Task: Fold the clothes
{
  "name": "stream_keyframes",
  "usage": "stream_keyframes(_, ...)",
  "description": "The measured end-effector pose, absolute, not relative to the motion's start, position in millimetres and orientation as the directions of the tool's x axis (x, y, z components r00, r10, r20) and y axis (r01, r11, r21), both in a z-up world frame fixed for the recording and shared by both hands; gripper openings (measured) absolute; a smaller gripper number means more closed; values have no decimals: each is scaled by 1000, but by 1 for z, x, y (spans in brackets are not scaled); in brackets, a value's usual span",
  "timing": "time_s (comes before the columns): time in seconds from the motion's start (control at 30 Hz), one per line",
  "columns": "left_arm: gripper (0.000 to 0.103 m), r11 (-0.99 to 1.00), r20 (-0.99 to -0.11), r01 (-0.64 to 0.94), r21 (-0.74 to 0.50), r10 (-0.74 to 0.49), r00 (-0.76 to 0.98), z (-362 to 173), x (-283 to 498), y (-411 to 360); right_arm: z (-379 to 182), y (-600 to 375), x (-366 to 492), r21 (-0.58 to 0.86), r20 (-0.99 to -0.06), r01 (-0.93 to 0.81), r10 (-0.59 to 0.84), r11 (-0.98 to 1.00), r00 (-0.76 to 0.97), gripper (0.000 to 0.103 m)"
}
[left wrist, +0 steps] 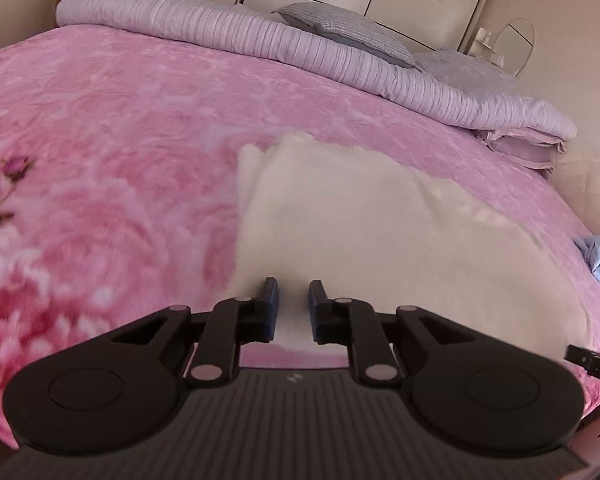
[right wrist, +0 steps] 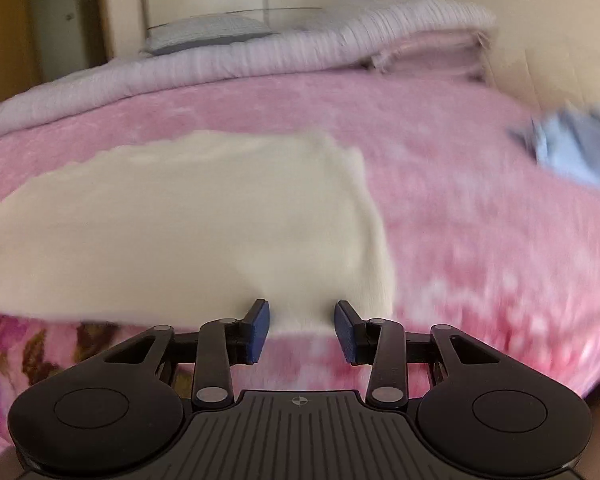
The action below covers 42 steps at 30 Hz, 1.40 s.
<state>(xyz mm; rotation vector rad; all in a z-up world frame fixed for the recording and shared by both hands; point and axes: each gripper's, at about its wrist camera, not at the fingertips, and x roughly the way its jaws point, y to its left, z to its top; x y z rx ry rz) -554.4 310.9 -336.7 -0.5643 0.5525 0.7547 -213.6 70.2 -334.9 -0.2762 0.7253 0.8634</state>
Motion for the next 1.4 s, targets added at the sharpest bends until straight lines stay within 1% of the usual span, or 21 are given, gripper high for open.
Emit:
stream_keyframes(0.13,14,592,-659,-774,-227,491,569,-319,-561,287,-320,57,-226,105,-684,-741,589,663,430,40)
stream_keyframes(0.27,23,603,-678,-778,-174,500,539,-305,-562,258,-307,49,-241,140,-700,-722,583,678,412,40)
stream_keyframes(0.37,25,630,-693,-767,-122,499,520,-295,-560,235,-301,43,-253,145,-722,-708,563,691,402,40)
stream_keyframes(0.43,28,646,-691,-757,-100,502,520,-289,-560,220,-296,37,-264,148,-724,-706,562,692,400,40)
stream_keyframes(0.63,28,665,-672,-743,-74,517,530,-272,-566,189,-278,15,-291,149,-712,-712,574,686,405,40)
stream_keyframes(0.7,31,666,-665,-744,-63,528,528,-267,-570,181,-273,10,-296,140,-707,-709,571,691,417,40)
stream_keyframes(0.87,33,664,-652,-747,-39,549,523,-258,-580,164,-265,-2,-310,118,-701,-702,559,702,442,40)
stream_keyframes(1.17,37,658,-664,-752,35,578,474,-256,-590,138,-259,-14,-327,125,-694,-723,581,679,425,40)
stream_keyframes(1.4,38,643,-657,-763,65,603,452,-250,-600,124,-254,-18,-339,142,-683,-749,611,647,399,40)
